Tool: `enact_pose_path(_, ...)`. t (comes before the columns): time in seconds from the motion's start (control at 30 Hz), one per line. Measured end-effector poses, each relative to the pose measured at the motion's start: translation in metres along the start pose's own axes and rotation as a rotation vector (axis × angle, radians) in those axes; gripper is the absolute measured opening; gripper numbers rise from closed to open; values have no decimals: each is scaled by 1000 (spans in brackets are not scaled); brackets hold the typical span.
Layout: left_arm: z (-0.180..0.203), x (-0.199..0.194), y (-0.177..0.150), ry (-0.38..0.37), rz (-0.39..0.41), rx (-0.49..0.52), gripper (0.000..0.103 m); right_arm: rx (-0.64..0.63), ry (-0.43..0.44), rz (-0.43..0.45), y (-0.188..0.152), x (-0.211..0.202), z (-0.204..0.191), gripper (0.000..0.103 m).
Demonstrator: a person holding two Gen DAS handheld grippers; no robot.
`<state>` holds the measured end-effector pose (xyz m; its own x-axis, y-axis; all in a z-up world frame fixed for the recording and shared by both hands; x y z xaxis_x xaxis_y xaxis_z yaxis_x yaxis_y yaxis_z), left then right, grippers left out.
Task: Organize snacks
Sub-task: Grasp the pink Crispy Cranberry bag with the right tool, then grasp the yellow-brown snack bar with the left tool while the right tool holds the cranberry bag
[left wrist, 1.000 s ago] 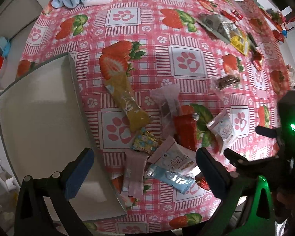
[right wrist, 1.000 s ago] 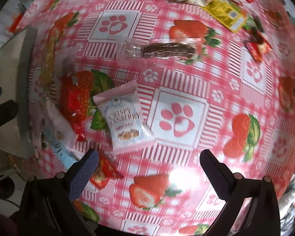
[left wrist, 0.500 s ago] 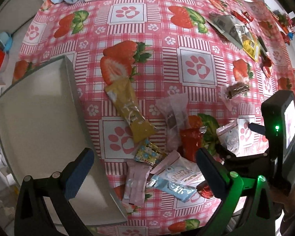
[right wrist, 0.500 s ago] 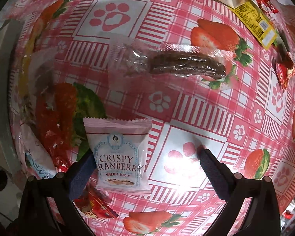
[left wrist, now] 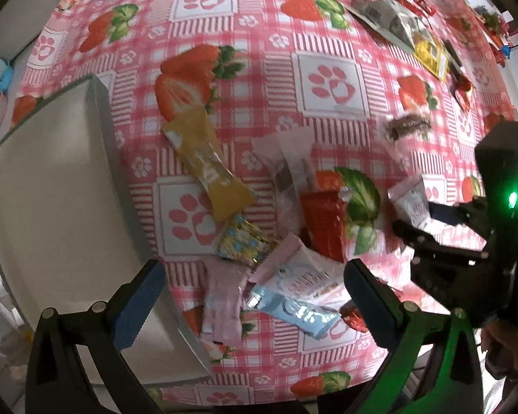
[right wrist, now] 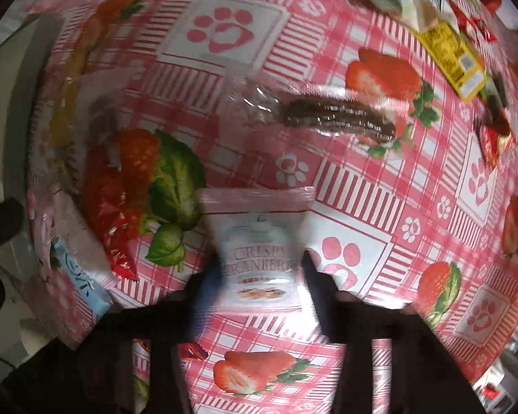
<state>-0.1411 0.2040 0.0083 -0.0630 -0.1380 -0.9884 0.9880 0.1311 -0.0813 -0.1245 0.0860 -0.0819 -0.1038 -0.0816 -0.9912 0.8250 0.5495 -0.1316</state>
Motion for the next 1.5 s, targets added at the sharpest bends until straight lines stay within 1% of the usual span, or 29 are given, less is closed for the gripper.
enact_pose_path(0.1,8,4,-7,2,7,13,103,44,29,11,-8,-5,7,41)
enact_pose_path(0.17,11,7,-4,6,11,9,103,66,60,19,-17,-8,14,41)
enact_pose_path(0.2,13,7,1,-1,8,-7,103,74,70,19,-28,-12,24,41)
enact_pose_path(0.33,2,24,33,-66,-22,-135,103,101,104,28,-45,-17,39,41)
enact_pose_path(0.4,-3,32,42,-84,-32,-174,103,117,119,31,-54,-18,46,41)
enact_pose_path(0.53,-15,57,60,-89,-48,-251,103,144,145,40,-69,-22,62,41)
enact_pose_path(0.6,-23,68,68,-111,-61,-290,103,152,146,41,-76,-18,64,41)
enact_pose_path(0.67,-27,76,76,-160,-77,-341,103,162,149,38,-82,-20,64,41)
enact_pose_path(0.7,-32,76,83,-163,-54,-351,103,168,150,40,-84,-18,64,41)
enact_pose_path(0.73,-30,76,88,-166,-37,-342,103,173,154,42,-89,-19,67,41)
enact_pose_path(0.77,-21,76,95,-177,-25,-312,103,179,159,44,-94,-20,71,41)
enact_pose_path(0.83,1,74,103,-250,-25,-231,103,183,164,42,-100,-16,69,41)
enact_pose_path(0.87,13,73,108,-298,-44,-195,103,184,170,39,-100,-17,70,41)
enact_pose_path(0.9,19,70,112,-330,-50,-188,103,187,170,37,-102,-17,72,41)
enact_pose_path(0.97,15,60,119,-349,-9,-218,103,194,171,32,-106,-17,73,41)
enact_pose_path(1.0,7,57,124,-335,6,-228,103,200,174,33,-107,-17,74,41)
enact_pose_path(1.03,-6,55,119,-299,23,-224,103,205,179,36,-109,-18,75,41)
enact_pose_path(1.07,-12,55,118,-241,45,-212,103,213,191,36,-101,-20,71,41)
enact_pose_path(1.1,-15,55,114,-184,60,-198,103,213,199,38,-100,-22,73,41)
enact_pose_path(1.13,-12,56,108,-139,64,-187,103,215,208,38,-95,-25,71,41)
enact_pose_path(1.17,-14,56,107,-119,53,-182,103,213,211,41,-99,-26,72,41)
enact_pose_path(1.23,-17,58,109,-120,33,-168,103,227,221,40,-92,-29,69,41)
enact_pose_path(1.27,-16,59,111,-108,35,-140,103,231,222,41,-93,-29,70,41)
enact_pose_path(1.3,-3,62,115,-77,41,-100,103,236,225,42,-95,-31,72,41)
enact_pose_path(1.33,6,65,118,-16,55,-41,103,241,223,43,-95,-29,73,41)
enact_pose_path(1.37,30,70,114,26,70,-14,103,242,223,42,-99,-31,74,41)
enact_pose_path(1.4,33,72,118,56,77,3,103,241,222,40,-98,-29,73,41)
enact_pose_path(1.43,41,74,120,67,75,1,103,247,222,37,-92,-30,74,41)
enact_pose_path(1.5,40,84,126,44,55,-26,103,255,219,39,-97,-31,75,41)
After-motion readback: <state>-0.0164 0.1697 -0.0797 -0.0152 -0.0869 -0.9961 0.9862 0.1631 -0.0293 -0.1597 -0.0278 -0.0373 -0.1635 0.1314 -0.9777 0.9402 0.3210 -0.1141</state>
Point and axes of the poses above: each gripper's, at about its wrist camera, not at the fingertips, and x roughly the way its jaws point, z to its right, y to its top, the point moved 2 cm from there along x, roughly the way its jaws point, and after that the axes turned 7 degrees about -x, right-handed, at the moved point
